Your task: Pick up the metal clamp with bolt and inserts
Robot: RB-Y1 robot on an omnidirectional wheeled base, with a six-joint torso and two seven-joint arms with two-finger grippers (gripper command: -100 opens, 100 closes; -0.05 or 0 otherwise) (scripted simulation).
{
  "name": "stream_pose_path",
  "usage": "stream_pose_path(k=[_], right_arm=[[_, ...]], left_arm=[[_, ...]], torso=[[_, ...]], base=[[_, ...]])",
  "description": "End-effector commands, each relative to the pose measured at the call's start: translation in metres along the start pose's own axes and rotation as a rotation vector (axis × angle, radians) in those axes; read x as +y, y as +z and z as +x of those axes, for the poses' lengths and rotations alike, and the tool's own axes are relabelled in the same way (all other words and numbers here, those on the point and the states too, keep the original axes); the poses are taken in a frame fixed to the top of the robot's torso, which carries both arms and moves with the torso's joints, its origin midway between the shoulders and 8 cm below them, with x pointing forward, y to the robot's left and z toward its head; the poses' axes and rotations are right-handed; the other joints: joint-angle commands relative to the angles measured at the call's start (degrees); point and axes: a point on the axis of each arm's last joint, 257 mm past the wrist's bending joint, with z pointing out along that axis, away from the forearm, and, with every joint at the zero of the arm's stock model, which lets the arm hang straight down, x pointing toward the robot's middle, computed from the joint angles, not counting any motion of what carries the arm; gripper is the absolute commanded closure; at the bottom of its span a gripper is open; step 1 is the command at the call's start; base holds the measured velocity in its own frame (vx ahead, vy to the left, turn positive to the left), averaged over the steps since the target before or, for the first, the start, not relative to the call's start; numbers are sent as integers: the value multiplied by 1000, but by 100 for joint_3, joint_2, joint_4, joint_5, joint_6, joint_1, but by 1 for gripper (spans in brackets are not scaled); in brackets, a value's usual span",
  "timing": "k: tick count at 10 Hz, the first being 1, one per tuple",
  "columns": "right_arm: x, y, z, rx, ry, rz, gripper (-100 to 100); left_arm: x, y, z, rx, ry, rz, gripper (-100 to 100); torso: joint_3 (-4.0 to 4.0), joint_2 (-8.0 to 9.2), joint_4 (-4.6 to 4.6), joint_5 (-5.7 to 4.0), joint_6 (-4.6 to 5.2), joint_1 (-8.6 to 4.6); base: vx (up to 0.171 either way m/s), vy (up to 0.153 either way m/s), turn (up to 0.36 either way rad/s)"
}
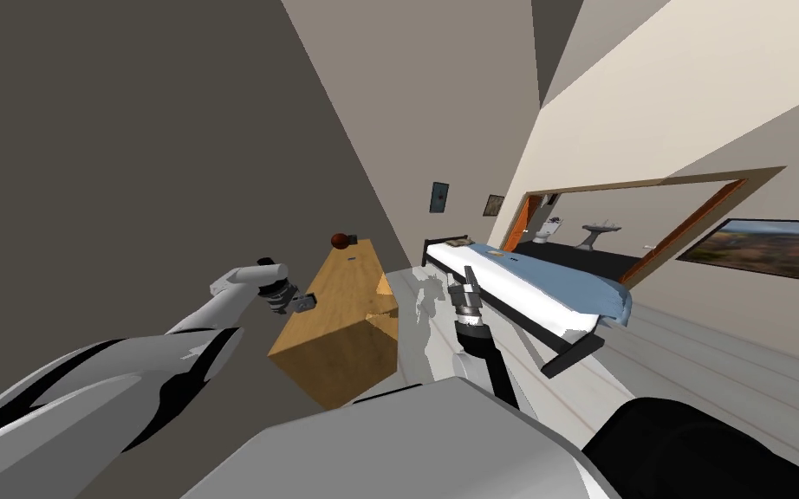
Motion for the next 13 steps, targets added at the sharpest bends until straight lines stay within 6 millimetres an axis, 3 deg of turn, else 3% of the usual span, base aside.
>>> stream_pose_path(k=[1,3,10,13], right_arm=[[0,0,0,0,0,0,0],[0,0,0,0,0,0,0],[0,0,0,0,0,0,0],[0,0,0,0,0,0,0]], left_arm=[[8,-7,-1,25,-17,-50,-100],[19,-1,-3,29,-30,-80,-100],[50,-15,-2,99,-87,-216,-100],[72,-25,2,151,-125,-308,-100]], torso=[[0,0,0,0,0,0],[-4,-7,-2,0,1,1],[-3,-6,-1,3,-1,11],[-5,-9,-2,2,-1,6]], base=[[24,-3,-93],[29,12,-69],[26,37,-69],[38,18,-69]])
